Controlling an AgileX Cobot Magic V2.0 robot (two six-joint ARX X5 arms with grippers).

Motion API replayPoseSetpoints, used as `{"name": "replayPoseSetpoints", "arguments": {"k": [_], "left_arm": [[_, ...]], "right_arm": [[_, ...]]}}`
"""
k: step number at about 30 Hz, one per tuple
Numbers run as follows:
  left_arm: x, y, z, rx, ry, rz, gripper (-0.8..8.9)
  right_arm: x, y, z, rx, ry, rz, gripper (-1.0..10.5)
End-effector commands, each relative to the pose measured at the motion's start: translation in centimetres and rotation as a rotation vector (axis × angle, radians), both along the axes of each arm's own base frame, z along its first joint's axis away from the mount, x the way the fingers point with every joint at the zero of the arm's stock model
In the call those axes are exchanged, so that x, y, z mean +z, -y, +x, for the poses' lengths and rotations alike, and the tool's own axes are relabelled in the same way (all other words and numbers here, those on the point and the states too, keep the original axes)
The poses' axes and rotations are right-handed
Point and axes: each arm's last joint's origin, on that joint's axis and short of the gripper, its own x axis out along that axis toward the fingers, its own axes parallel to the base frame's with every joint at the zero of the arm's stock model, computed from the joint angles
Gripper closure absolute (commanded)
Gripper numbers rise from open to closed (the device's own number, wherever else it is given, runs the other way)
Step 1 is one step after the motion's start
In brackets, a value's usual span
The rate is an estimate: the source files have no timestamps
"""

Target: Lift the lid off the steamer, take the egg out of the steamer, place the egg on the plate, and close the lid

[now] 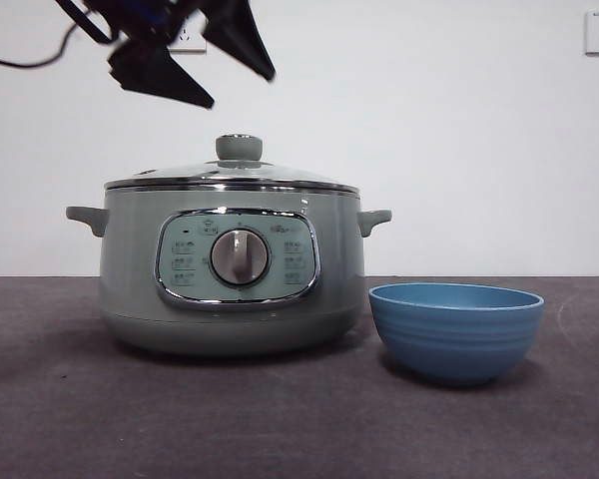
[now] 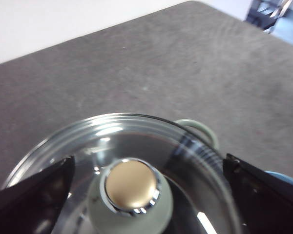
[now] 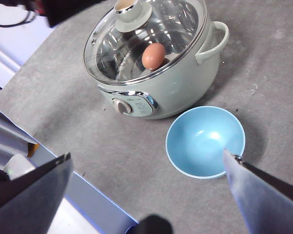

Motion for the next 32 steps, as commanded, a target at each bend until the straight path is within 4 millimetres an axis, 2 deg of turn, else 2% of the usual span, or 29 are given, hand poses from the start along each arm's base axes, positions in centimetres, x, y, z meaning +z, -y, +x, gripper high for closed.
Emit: {"name": "replayPoseSetpoints", "arguments": {"k": [1,11,17,20,23,25,29,32], "left_arm": [[-0.9,0.7,0.6,0.008,0.030,0.045,2.52],[-3.7,1.5,2.3,0.063,-0.001,0.126,2.52],[-4.0,1.7,2.4,0.070,-0.012,0.131,2.54],[-4.1,1.8,2.3,0.079,-0.033,0.115,3.72],[-4.1,2.0,2.2,0.073,-0.033,0.116,3.86],[-4.2,2.0,2.1,0.071,-0.049,0.124,5.10],[-4.4,1.9,2.0,0.071,-0.064,0.132,5.30],[-4.4,1.9,2.0,0.070,-0.067,0.134,6.95]], "right_arm": [[0.1,0.0,0.0,0.000,0.005,0.001,3.1],[0.1,0.0,0.0,0.000,0.006,0.000,3.1],[0.1,0.0,0.0,0.000,0.006,0.000,3.2],[0.1,0.0,0.0,0.000,0.006,0.000,3.2],[0.1,0.0,0.0,0.000,0.006,0.000,3.2],[0.1,0.0,0.0,0.000,0.006,0.001,3.2],[0.1,0.0,0.0,0.000,0.006,0.001,3.2],[0.1,0.0,0.0,0.000,0.006,0.001,3.2]]}}
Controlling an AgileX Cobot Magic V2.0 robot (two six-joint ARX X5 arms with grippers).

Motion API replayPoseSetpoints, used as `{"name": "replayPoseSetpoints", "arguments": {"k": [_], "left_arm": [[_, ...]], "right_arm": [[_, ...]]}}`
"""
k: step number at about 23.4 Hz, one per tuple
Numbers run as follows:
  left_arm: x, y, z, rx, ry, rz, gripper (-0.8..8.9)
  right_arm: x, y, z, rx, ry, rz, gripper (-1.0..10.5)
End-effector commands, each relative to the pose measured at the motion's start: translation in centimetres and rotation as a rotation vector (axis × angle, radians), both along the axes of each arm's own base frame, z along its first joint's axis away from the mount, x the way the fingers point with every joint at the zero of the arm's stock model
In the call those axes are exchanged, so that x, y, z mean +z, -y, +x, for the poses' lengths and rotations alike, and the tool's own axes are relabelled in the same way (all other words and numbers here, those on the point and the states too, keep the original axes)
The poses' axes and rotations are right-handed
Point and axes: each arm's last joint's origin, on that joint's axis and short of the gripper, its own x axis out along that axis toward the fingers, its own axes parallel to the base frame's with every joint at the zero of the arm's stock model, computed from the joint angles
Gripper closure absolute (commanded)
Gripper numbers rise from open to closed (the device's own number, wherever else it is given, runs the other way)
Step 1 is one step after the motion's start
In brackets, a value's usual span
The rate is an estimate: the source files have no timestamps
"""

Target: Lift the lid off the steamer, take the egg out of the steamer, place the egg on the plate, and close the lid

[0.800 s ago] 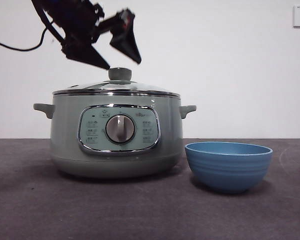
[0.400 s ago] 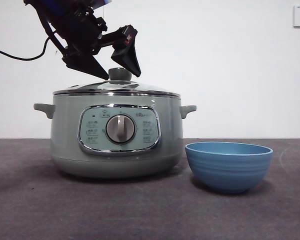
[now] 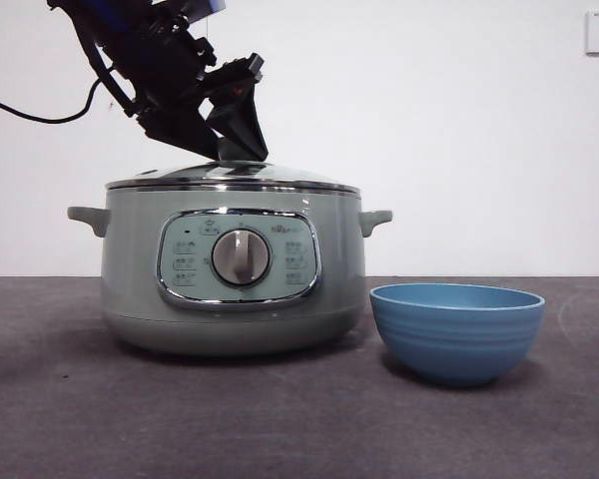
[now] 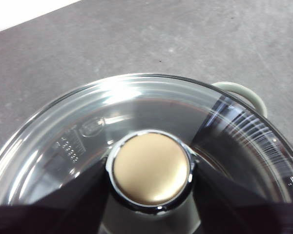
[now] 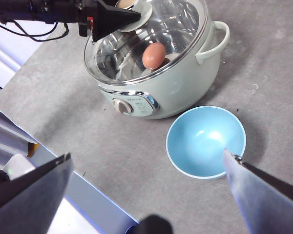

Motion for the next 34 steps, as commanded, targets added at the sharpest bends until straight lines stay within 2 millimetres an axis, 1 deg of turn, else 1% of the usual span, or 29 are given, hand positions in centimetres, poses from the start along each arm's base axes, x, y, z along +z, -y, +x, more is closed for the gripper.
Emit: {"name": "replayPoseSetpoints", "arguments": {"k": [1,2,3,4,11,16,23,25,27,31,34], "left_arm": [[-0.4,0.1,0.1,0.002,-0.012,0.003,6.98],[-0.4,0.1,0.1,0.001,-0.011,0.002,7.08],[-0.4,0.1,0.1,0.001,-0.011,0.002,7.78],[-0.4,0.1,0.1,0.002,-0.012,0.002,8.29],[-0.1,0.1,0.2,0.002,0.010,-0.012,8.22],[1.4,-0.2,-0.2,0.004,0.073,-0.044,8.22],[3.5,-1.0,-1.3,0.011,0.127,-0.070,8.22],[4.7,-1.4,-2.0,0.011,0.154,-0.083,8.22],[6.2,-2.0,-3.4,0.011,0.177,-0.094,8.22],[9.8,-4.0,-7.5,0.020,0.215,-0.132,8.22],[12.3,-5.8,-11.1,0.024,0.275,-0.161,8.22]], "right_arm": [[0.1,0.0,0.0,0.001,0.006,0.001,3.2],[0.1,0.0,0.0,0.001,0.006,0.001,3.2],[0.1,0.0,0.0,0.001,0.006,0.001,3.2],[0.1,0.0,0.0,0.001,0.006,0.001,3.2],[0.1,0.0,0.1,0.001,0.014,0.002,3.2],[0.1,0.0,0.1,0.000,0.014,0.001,3.2],[0.1,0.0,0.1,0.000,0.014,0.001,3.2],[0.2,0.0,0.1,0.000,0.018,0.002,3.2],[0.4,-0.1,0.3,-0.005,0.035,0.018,3.2],[1.1,-0.5,1.5,-0.018,0.095,0.074,3.2],[1.1,-1.3,3.0,-0.003,0.093,0.111,3.2]]}}
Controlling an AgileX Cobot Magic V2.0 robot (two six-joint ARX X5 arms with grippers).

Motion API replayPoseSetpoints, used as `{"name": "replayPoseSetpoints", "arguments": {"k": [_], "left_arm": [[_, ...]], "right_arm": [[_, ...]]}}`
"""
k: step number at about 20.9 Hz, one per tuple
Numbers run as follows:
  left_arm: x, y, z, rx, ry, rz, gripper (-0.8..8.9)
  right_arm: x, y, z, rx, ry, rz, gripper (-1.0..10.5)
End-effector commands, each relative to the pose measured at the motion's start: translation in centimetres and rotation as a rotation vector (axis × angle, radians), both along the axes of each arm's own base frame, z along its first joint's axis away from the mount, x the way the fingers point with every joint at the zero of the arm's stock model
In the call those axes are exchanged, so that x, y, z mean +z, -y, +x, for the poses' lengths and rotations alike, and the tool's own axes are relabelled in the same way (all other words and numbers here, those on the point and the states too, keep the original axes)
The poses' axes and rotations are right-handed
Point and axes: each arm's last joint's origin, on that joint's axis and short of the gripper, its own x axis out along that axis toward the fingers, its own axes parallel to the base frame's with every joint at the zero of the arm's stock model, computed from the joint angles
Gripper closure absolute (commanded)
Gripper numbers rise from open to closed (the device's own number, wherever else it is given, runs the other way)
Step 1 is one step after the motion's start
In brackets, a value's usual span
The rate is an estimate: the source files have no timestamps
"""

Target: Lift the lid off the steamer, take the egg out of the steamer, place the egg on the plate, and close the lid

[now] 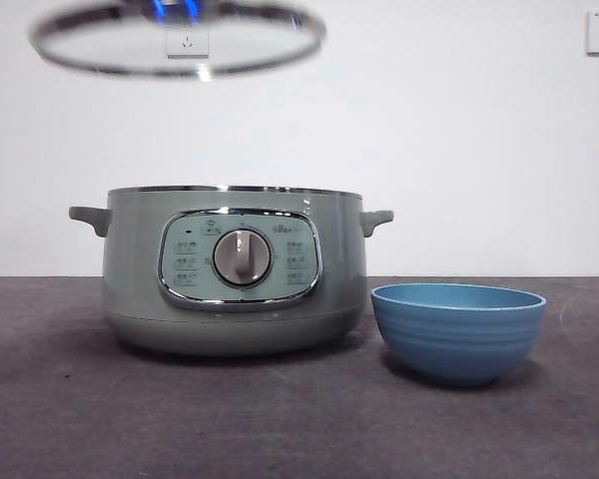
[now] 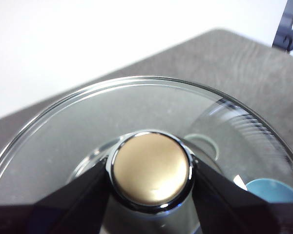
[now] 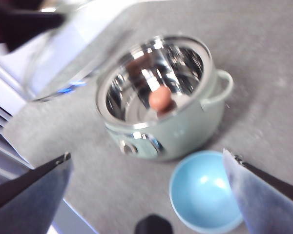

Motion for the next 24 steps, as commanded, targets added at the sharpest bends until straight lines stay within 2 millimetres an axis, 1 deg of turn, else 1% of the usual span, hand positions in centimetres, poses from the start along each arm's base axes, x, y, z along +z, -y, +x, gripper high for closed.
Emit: {"name": "replayPoseSetpoints", "arguments": {"k": [1,3,6,9,13,18,24], "left_arm": [[2.4,-1.4,-2.8,0.012,0.086,-0.051,8.22],[3.2,-2.5,-5.0,0.038,0.096,-0.052,8.22],[3.8,-4.0,-7.8,0.072,0.096,-0.041,8.22],[4.2,-5.4,-10.5,0.092,0.104,-0.039,8.22],[4.6,-7.1,-13.7,0.146,0.133,-0.066,8.22],[4.3,-8.2,-15.8,0.187,0.126,-0.053,8.22],[3.9,-8.9,-17.2,0.190,0.116,-0.045,8.22]], "right_arm": [[-0.1,-0.9,1.2,0.018,-0.028,0.036,3.2],[-0.4,-2.1,2.4,0.057,-0.036,0.045,3.2],[-0.5,-4.5,4.5,0.096,-0.038,0.030,3.2],[-0.2,-7.5,6.6,0.119,-0.036,-0.007,3.2],[0.2,-12.0,9.8,0.133,-0.028,-0.061,3.2],[-0.4,-15.6,12.6,0.135,-0.029,-0.118,3.2],[-2.3,-20.0,15.4,0.128,-0.011,-0.219,3.2]]}}
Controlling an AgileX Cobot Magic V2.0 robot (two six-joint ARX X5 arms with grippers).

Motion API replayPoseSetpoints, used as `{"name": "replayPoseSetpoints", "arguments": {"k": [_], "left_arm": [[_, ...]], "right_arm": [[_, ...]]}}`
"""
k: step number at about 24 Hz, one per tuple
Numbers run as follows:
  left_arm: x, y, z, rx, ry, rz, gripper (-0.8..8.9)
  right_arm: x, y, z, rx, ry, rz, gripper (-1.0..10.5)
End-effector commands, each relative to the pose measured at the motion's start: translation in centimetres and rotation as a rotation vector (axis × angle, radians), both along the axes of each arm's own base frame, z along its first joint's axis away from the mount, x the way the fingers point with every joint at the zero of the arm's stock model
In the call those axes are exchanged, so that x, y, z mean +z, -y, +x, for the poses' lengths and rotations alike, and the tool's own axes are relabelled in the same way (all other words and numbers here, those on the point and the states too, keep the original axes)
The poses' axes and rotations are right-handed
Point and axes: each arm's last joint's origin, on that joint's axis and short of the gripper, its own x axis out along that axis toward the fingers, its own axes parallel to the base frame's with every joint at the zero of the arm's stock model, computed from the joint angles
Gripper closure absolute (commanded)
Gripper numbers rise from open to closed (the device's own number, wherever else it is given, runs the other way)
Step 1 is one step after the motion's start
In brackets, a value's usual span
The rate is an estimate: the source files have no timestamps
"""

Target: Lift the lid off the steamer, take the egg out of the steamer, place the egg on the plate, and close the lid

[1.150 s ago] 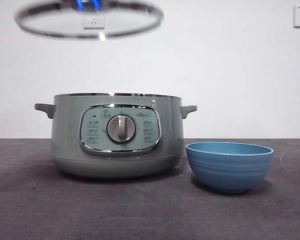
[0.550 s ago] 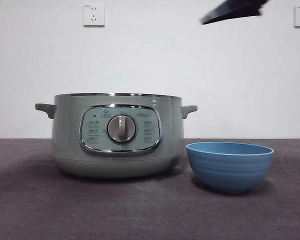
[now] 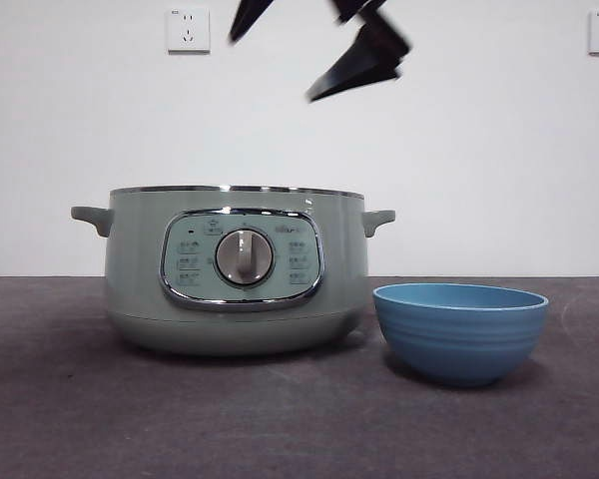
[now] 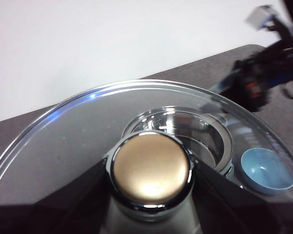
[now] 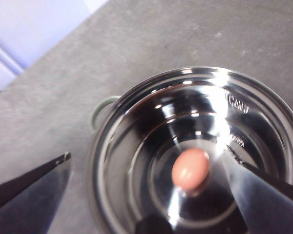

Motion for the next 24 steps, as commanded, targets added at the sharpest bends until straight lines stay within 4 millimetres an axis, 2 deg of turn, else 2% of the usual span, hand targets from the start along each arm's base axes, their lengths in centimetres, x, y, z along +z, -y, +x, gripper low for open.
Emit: {"name": "replayPoseSetpoints", "arguments": {"k": [1,4,7,12,19,22,24], "left_arm": [[0.7,-0.3,-0.5,0.005,0.062,-0.037,8.22],[0.6,-0.3,-0.6,0.005,0.054,-0.034,8.22],[0.5,-0.3,-0.7,0.004,0.045,-0.029,8.22],[0.5,-0.3,-0.6,0.003,0.049,-0.029,8.22],[0.5,-0.3,-0.6,0.002,0.050,-0.027,8.22],[0.5,-0.3,-0.6,0.002,0.050,-0.026,8.22],[0.5,-0.3,-0.6,0.001,0.051,-0.024,8.22]], "right_arm": [[-1.4,-2.0,1.2,0.012,0.015,-0.050,3.2],[-3.0,-3.9,2.4,0.003,0.013,-0.096,3.2],[-5.9,-5.6,3.8,-0.020,0.007,-0.157,3.2],[-9.9,-6.6,5.1,-0.052,-0.029,-0.248,3.2],[-12.5,-7.0,5.7,-0.042,-0.054,-0.302,3.2],[-13.0,-7.1,5.8,-0.042,-0.063,-0.311,3.3],[-13.2,-7.1,5.8,-0.039,-0.068,-0.314,3.9]]}}
